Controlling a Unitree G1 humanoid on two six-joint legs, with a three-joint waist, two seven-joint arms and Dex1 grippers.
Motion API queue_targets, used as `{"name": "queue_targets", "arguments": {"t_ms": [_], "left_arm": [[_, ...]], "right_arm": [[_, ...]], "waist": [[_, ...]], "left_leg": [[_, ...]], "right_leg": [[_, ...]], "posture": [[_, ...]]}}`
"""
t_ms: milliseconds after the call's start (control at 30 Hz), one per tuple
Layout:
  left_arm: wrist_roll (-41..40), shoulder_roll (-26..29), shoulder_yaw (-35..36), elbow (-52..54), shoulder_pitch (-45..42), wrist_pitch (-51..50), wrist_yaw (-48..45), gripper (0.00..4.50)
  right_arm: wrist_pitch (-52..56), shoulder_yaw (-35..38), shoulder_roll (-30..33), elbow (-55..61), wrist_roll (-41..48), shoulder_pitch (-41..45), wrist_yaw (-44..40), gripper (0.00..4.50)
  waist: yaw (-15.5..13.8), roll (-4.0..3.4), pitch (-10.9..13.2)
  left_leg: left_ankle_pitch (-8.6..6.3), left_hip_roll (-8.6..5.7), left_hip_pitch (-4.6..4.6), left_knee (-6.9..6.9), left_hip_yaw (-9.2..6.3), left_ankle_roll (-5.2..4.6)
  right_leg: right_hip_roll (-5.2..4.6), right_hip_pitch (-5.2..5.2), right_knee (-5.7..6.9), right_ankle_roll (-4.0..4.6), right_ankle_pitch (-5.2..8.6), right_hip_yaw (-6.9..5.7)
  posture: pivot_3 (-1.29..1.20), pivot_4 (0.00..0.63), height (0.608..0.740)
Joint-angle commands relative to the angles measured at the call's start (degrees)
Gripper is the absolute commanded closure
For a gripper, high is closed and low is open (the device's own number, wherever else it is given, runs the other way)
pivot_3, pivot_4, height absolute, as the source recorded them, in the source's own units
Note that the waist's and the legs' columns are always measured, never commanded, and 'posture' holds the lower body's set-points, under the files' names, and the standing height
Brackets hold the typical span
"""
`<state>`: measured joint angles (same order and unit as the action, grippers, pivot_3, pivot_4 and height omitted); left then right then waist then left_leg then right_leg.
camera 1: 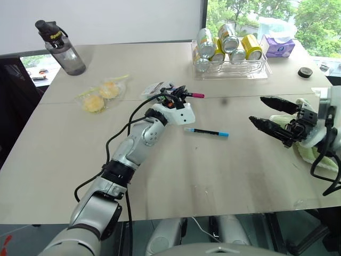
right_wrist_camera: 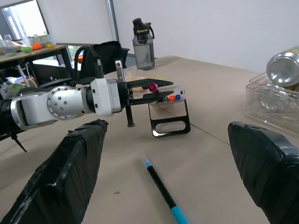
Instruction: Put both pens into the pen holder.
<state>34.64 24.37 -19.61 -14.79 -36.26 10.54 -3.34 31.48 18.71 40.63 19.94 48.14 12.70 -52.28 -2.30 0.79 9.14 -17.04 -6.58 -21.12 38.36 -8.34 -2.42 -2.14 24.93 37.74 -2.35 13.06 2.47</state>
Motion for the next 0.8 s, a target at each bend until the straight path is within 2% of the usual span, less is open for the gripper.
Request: {"name": "queue_targets", "arguments": {"t_ms": [33,333,400,433,467,500,600,667,800], "left_arm": [[-0.7,-0.2,1.6,-2.1,-2.5,2.1,1.6,4.50],[-1.1,0.3,2.2,-9.8,-5.5,5.9,3.3,4.50],[-1.1,0.3,2.3,-10.6,-5.8,6.5,3.5,3.51],[-1.3,0.3,2.5,-11.3,-6.1,6.6,3.6,3.36],[-1.4,0.2,2.7,-11.9,-6.4,6.6,3.9,2.99],[-1.5,0.1,2.9,-12.5,-6.7,6.6,4.1,2.32],[-1.4,-0.2,3.0,-14.3,-7.9,5.9,5.1,1.13],[-1.5,-0.3,3.5,-14.9,-8.5,5.1,6.0,0.09],[-2.8,-0.6,5.0,-15.2,-8.4,3.6,6.9,0.03]], "right_arm": [[-1.5,1.3,0.2,1.5,0.1,-0.2,0.0,0.05],[-2.3,1.4,-0.1,2.3,-0.5,-1.2,1.0,0.05],[-2.4,1.6,-0.2,2.4,-0.6,-1.4,1.3,0.00],[-2.5,1.6,-0.3,2.5,-0.6,-1.5,1.4,0.00],[-2.5,1.7,-0.3,2.7,-0.6,-1.7,1.6,0.00],[-2.6,1.7,-0.4,2.8,-0.6,-1.8,1.8,0.00],[-3.0,1.6,-0.4,3.2,-0.7,-2.0,2.2,0.00],[-3.1,1.5,-0.6,3.5,-0.7,-2.0,2.5,0.00],[-3.4,1.4,-0.7,3.7,-0.9,-2.3,3.0,0.00]], "waist": [[0.0,0.00,0.0],[0.1,0.00,0.0],[0.1,0.00,0.0],[0.0,0.00,0.0],[0.0,0.00,0.0],[0.0,0.01,0.0],[0.0,0.01,0.0],[0.1,0.01,0.0],[0.1,0.01,0.0]], "left_leg": [[0.00,0.00,0.00,0.00,0.00,0.00],[0.00,0.00,0.00,0.03,0.02,0.00],[0.00,0.00,0.00,0.03,0.02,0.00],[0.00,0.00,0.00,0.05,0.02,0.00],[0.00,0.00,0.00,0.06,0.02,0.00],[0.00,-0.01,0.00,0.07,0.02,0.00],[0.00,-0.01,0.00,0.08,0.02,0.00],[0.00,-0.01,0.00,0.08,0.02,0.00],[0.00,-0.01,0.00,0.08,0.03,0.00]], "right_leg": [[0.00,0.00,0.00,0.00,0.00,0.00],[0.00,0.01,0.06,0.00,0.00,0.01],[0.00,0.02,0.07,0.00,0.00,0.01],[0.00,0.02,0.07,0.00,0.00,0.01],[0.00,0.02,0.08,0.00,0.00,0.01],[0.00,0.02,0.09,0.00,0.00,0.01],[0.00,0.02,0.10,0.00,0.00,0.01],[0.00,0.02,0.11,0.00,0.00,0.01],[0.00,0.02,0.13,0.00,0.00,0.02]], "posture": [[0.00,0.150,0.740],[0.00,0.150,0.740],[0.00,0.150,0.740],[0.00,0.150,0.740],[0.00,0.150,0.740],[0.00,0.150,0.740],[0.00,0.150,0.740],[0.00,0.150,0.740],[0.00,0.150,0.740]]}}
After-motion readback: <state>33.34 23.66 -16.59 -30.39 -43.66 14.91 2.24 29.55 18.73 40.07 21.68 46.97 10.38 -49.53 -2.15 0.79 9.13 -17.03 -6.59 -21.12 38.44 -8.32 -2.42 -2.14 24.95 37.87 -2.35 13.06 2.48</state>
